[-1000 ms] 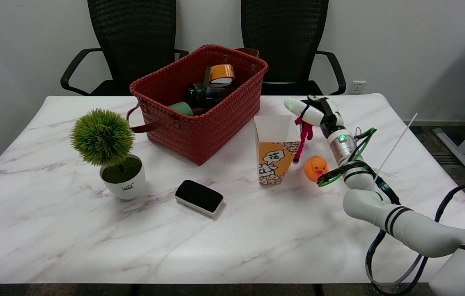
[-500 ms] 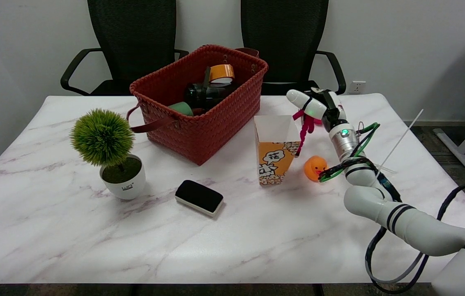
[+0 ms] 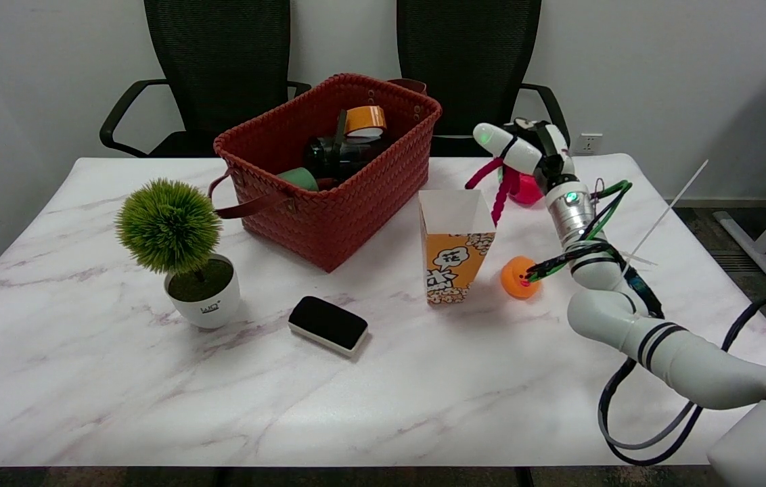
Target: Pick up the flexible tripod.
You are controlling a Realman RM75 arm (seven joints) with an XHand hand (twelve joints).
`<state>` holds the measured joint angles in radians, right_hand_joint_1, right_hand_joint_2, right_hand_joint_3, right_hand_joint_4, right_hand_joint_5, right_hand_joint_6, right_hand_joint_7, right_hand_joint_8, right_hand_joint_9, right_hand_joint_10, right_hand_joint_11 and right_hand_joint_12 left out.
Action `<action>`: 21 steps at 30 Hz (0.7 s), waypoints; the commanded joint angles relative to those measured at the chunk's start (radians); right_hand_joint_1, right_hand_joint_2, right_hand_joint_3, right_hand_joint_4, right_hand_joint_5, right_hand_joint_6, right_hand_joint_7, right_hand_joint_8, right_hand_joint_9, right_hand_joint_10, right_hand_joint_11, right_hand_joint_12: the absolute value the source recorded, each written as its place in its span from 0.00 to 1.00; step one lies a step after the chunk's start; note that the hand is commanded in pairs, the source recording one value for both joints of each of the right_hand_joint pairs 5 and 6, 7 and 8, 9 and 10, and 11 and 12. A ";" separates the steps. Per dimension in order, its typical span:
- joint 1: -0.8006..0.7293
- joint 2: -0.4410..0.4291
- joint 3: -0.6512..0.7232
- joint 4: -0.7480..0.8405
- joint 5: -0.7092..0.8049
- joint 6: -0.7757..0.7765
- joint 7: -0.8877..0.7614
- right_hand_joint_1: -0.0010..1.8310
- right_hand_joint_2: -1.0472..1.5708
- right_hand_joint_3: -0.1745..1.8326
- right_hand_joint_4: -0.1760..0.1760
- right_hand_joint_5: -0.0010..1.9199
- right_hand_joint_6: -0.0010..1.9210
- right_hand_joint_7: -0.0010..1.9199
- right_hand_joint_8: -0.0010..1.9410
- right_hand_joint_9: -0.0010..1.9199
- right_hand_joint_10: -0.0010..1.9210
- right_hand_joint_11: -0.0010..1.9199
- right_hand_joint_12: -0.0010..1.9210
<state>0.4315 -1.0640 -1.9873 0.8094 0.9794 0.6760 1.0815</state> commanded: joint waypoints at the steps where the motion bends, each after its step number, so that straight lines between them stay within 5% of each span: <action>1: 0.067 0.009 0.068 0.030 -0.123 -0.006 -0.004 0.46 0.64 0.00 0.50 0.81 0.81 0.77 0.76 0.77 0.77 0.82 0.82; 21: 0.260 -0.025 0.046 -0.084 -0.241 -0.020 0.001 0.45 0.64 0.00 0.50 0.82 0.82 0.78 0.77 0.77 0.77 0.82 0.82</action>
<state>0.5645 -1.0639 -1.9353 0.7967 0.8199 0.6680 1.0798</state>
